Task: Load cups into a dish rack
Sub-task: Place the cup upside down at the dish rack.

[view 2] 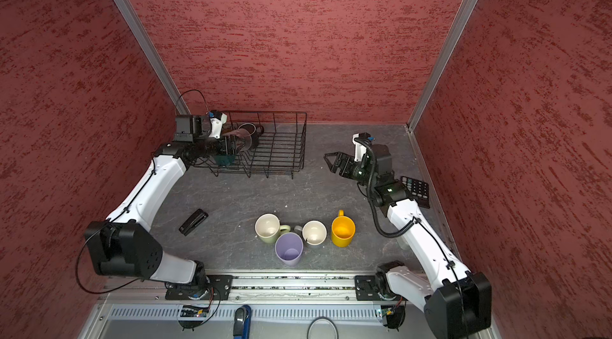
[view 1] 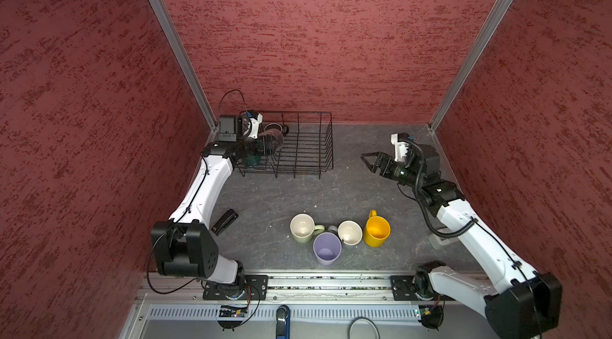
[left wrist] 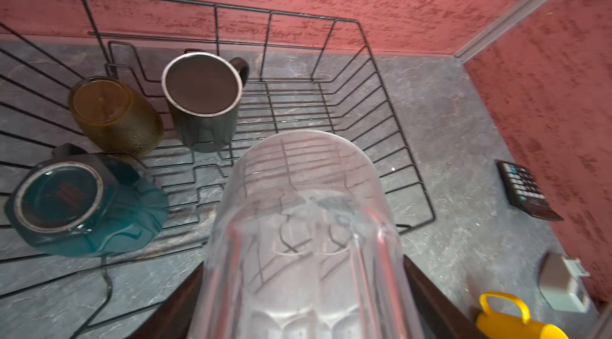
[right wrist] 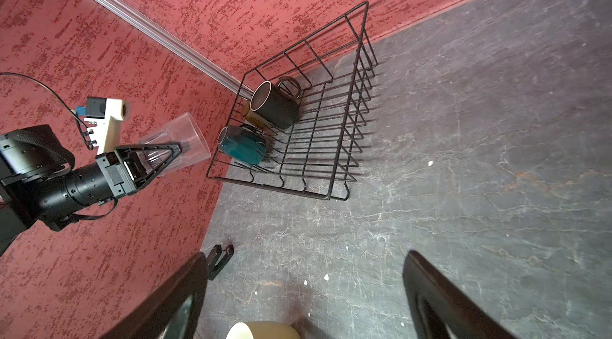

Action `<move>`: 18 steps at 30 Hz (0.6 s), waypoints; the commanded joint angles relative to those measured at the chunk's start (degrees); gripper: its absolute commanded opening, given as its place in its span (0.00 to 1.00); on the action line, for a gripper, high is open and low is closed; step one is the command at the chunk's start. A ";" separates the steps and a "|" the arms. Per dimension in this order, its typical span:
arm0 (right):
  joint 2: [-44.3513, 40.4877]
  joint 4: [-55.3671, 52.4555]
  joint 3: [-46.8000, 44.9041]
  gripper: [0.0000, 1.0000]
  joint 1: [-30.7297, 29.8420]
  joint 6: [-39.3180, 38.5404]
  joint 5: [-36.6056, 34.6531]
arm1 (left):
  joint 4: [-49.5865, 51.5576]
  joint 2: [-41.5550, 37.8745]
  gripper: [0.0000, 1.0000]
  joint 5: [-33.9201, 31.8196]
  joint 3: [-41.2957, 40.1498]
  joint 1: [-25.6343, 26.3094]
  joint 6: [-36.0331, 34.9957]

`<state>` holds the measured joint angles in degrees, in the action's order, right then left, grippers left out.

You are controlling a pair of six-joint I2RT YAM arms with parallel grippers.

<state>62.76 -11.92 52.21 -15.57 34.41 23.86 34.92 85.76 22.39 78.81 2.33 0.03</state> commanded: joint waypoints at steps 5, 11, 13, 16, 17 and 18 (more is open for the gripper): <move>-0.89 0.45 -1.10 0.93 0.91 -0.92 1.10 | 5.74 5.38 0.00 -8.50 6.17 1.05 -2.75; -0.45 1.68 -1.85 0.93 1.28 -0.58 2.01 | 11.15 10.17 0.00 -13.18 11.19 2.07 -5.33; -0.35 1.84 -2.10 0.94 1.36 -0.59 2.15 | 12.04 11.36 0.00 -14.64 12.13 2.36 -5.57; -0.21 1.84 -2.19 0.94 1.63 -0.76 2.49 | 13.00 13.16 0.00 -15.92 13.35 2.67 -5.97; -0.24 1.75 -2.24 0.94 1.76 -0.88 2.51 | 13.47 13.97 0.00 -16.37 14.05 2.88 -6.24; -0.19 1.70 -2.24 0.94 1.76 -0.93 2.62 | 14.19 14.76 0.00 -16.77 14.76 3.07 -6.49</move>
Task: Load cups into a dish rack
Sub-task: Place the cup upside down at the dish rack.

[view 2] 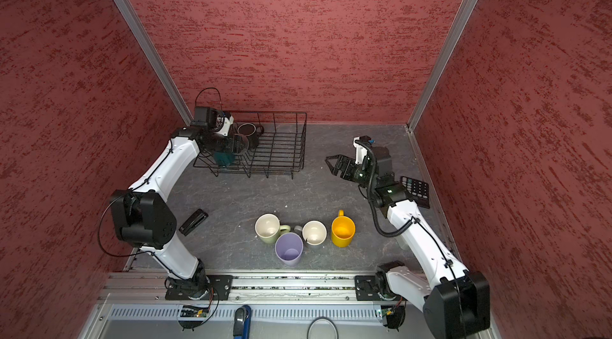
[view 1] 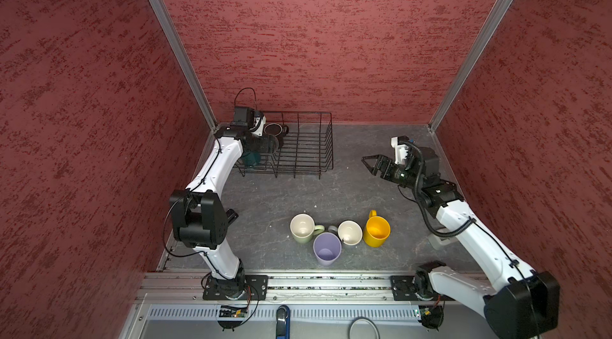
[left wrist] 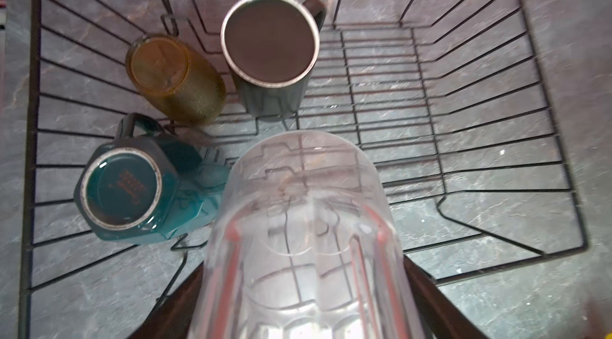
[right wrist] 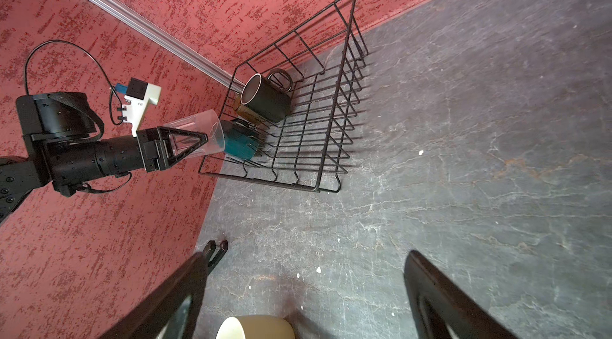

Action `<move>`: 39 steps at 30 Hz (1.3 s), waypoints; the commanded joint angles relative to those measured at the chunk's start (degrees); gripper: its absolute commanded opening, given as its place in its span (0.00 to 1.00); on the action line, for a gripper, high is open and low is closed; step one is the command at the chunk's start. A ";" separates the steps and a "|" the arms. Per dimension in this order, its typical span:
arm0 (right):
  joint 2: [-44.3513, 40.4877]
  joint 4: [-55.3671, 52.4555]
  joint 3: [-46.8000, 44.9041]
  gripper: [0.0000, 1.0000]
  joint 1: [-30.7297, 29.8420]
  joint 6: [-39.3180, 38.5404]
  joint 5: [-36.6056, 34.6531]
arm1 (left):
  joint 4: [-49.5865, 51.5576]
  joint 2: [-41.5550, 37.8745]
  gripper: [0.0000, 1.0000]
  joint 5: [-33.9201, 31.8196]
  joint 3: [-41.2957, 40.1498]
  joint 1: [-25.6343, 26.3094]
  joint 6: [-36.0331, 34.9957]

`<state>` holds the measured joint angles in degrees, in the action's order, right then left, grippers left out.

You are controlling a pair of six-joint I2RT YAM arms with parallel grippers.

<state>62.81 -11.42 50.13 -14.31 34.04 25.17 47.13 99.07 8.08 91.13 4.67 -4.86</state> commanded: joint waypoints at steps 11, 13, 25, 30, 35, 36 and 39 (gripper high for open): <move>-0.32 1.34 -0.79 0.94 1.32 -0.69 1.69 | 5.95 9.42 0.00 -9.42 9.64 3.44 -3.70; -0.32 1.41 -0.88 0.94 1.45 -0.65 1.73 | 6.84 10.77 0.00 -10.32 10.81 3.46 -3.68; 0.39 2.35 -1.36 0.95 1.85 -0.38 2.59 | 11.84 17.06 0.00 -10.94 16.16 3.42 -3.04; 0.56 2.63 -1.62 0.95 1.93 -0.21 2.80 | 14.66 19.89 0.00 -9.65 18.69 3.09 -2.21; 0.65 2.74 -1.83 0.95 2.06 -0.03 3.12 | 18.45 23.39 0.00 -7.55 22.12 2.41 -1.07; 0.65 2.73 -1.79 0.95 2.06 0.01 3.14 | 18.91 23.98 0.00 -6.97 22.49 2.28 -0.85; 0.52 2.67 -1.81 0.95 2.05 0.06 3.20 | 20.86 25.57 0.00 -5.12 23.98 1.78 -0.08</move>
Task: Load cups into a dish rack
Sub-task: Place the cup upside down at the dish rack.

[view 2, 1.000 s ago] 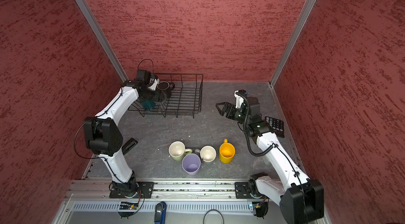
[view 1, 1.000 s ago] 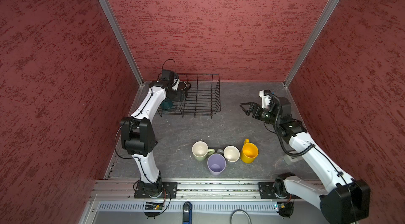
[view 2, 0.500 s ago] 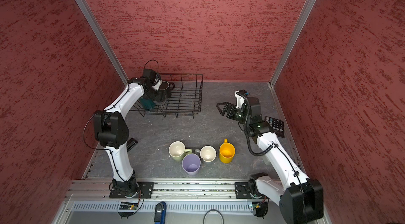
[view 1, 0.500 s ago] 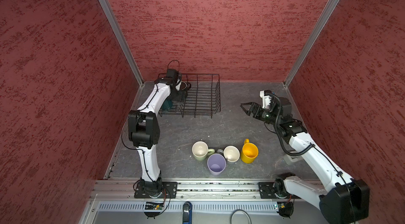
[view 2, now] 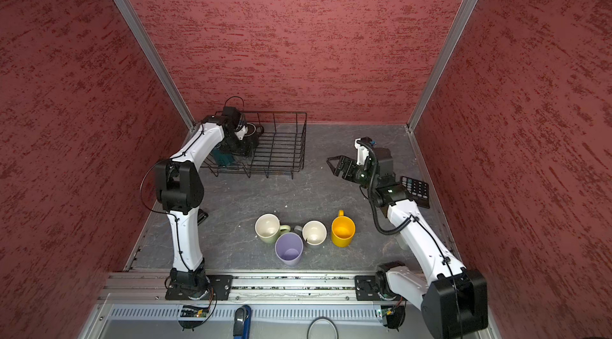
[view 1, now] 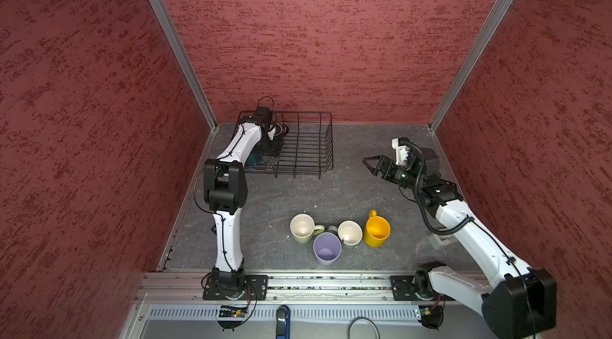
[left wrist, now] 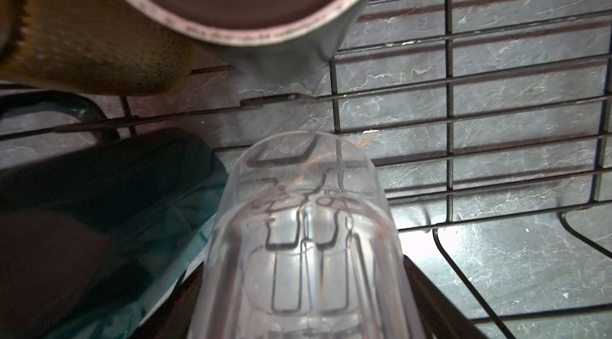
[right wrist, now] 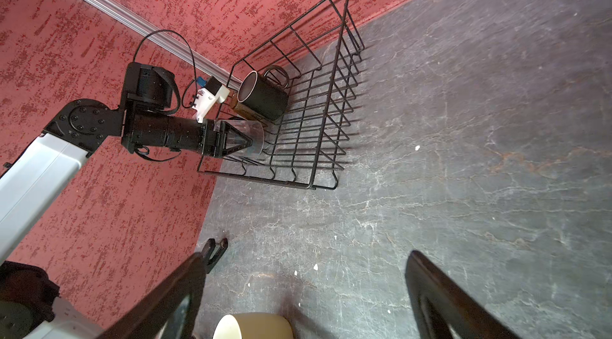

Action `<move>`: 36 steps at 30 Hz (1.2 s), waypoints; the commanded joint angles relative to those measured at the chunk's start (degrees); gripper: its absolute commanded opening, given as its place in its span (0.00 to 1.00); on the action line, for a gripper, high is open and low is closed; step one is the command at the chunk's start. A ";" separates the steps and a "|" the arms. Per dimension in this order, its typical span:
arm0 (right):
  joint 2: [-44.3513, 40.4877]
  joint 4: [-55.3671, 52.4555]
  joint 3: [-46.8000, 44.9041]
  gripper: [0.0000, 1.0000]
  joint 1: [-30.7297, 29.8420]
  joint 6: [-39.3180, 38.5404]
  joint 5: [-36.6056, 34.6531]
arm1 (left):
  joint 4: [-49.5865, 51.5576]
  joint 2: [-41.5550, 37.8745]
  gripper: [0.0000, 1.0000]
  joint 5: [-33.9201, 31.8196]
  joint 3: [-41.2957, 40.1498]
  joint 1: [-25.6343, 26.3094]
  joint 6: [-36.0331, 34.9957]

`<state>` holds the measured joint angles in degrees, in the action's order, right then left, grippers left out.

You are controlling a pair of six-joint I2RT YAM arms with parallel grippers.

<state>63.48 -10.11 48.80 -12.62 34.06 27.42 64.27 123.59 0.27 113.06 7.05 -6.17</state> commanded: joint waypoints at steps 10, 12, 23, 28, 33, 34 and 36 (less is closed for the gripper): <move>-0.38 1.41 -0.56 0.96 0.49 0.39 1.09 | 6.40 3.06 0.30 5.27 3.58 -1.38 1.74; -0.30 1.51 -0.60 0.95 0.48 0.54 1.10 | 6.48 3.15 0.37 5.60 3.66 -1.42 1.65; -0.55 1.59 -0.91 0.96 0.45 0.73 1.32 | 6.89 3.70 0.56 5.17 3.80 -1.42 1.44; -0.82 1.89 -1.37 0.96 0.48 0.96 1.41 | 7.01 3.83 0.62 4.78 3.83 -1.33 1.40; -0.99 1.97 -1.64 0.96 0.45 1.04 1.51 | 7.18 3.82 0.66 4.60 3.84 -1.25 1.25; -0.99 1.94 -1.53 0.96 0.49 1.01 1.45 | 7.10 3.89 0.67 4.65 3.83 -1.21 1.13; -1.00 1.88 -1.59 0.96 0.43 0.98 1.37 | 7.03 3.81 0.70 4.34 3.75 -1.12 1.08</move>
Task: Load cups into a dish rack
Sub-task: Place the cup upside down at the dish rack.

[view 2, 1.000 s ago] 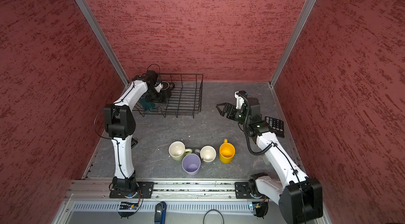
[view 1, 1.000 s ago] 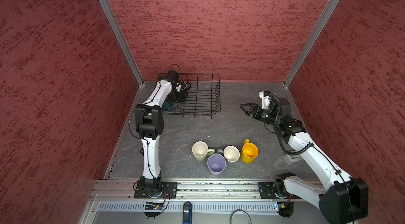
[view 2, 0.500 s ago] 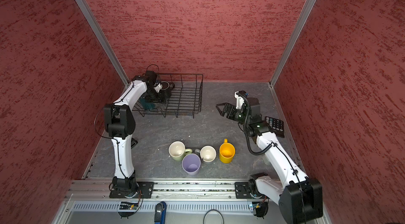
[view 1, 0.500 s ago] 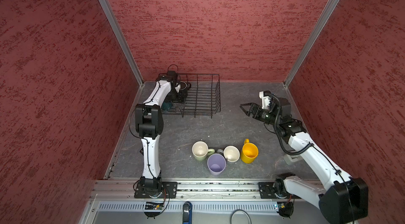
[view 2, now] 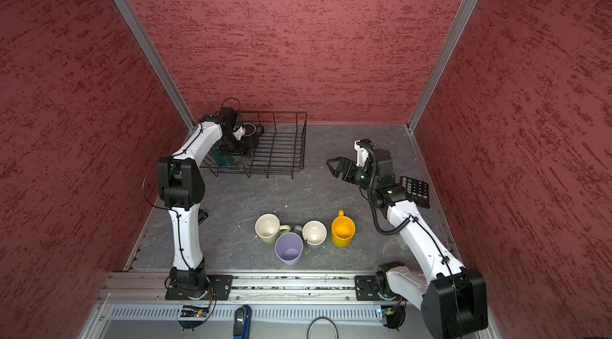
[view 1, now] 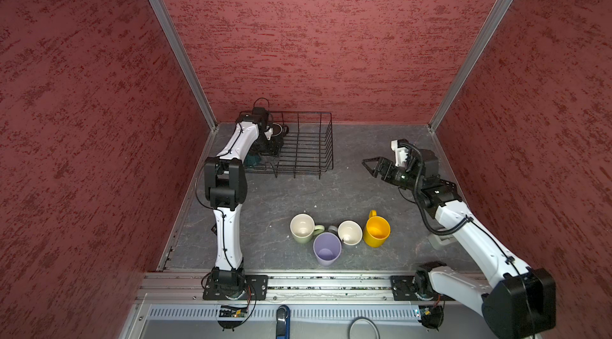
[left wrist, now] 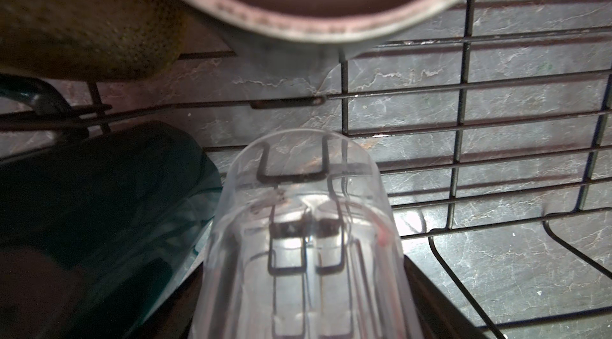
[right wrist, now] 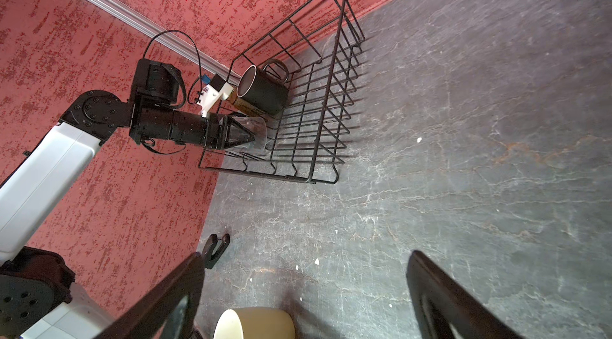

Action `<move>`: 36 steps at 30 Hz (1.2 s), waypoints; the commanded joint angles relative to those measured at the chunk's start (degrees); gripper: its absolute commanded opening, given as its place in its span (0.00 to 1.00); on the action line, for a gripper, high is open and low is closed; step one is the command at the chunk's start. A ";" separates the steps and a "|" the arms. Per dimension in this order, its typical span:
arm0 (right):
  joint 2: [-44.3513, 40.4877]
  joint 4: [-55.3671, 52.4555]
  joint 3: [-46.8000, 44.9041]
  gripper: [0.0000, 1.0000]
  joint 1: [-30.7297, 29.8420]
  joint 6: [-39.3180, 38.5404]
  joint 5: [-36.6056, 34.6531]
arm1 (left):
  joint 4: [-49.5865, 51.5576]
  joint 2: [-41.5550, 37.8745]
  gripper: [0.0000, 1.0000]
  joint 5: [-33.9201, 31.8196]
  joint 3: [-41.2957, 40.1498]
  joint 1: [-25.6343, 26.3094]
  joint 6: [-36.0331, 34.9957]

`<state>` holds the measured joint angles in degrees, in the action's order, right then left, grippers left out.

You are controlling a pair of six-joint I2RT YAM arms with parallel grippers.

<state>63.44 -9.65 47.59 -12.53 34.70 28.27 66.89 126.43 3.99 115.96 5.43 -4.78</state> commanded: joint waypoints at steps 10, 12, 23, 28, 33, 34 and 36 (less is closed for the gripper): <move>-0.86 1.16 -0.36 0.97 0.39 0.11 0.44 | 4.41 0.97 0.83 0.48 0.84 0.46 -0.37; -0.86 1.04 -0.39 0.97 0.42 0.06 0.38 | 4.43 0.95 0.85 0.45 0.84 0.49 -0.49; -0.86 0.79 -0.49 0.97 0.45 -0.37 0.17 | 4.50 -0.31 1.00 0.91 0.74 0.87 -0.16; -0.07 -2.05 1.11 0.96 0.46 -2.35 -0.99 | 3.79 -4.85 1.00 0.65 0.59 1.75 0.20; 2.90 -9.08 4.65 0.92 0.39 -7.18 -3.80 | 1.04 -13.53 1.00 -1.63 0.63 2.90 0.65; 3.09 -9.65 4.90 0.91 0.33 -7.75 -4.18 | -0.06 -15.52 1.00 -2.76 0.50 3.09 0.71; 3.33 -10.67 5.60 0.90 -0.02 -8.64 -4.92 | -2.16 -19.78 1.00 -3.83 -0.04 3.36 1.19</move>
<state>66.57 -16.56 50.87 -12.51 29.32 26.09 68.40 113.56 2.39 115.83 8.43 -4.54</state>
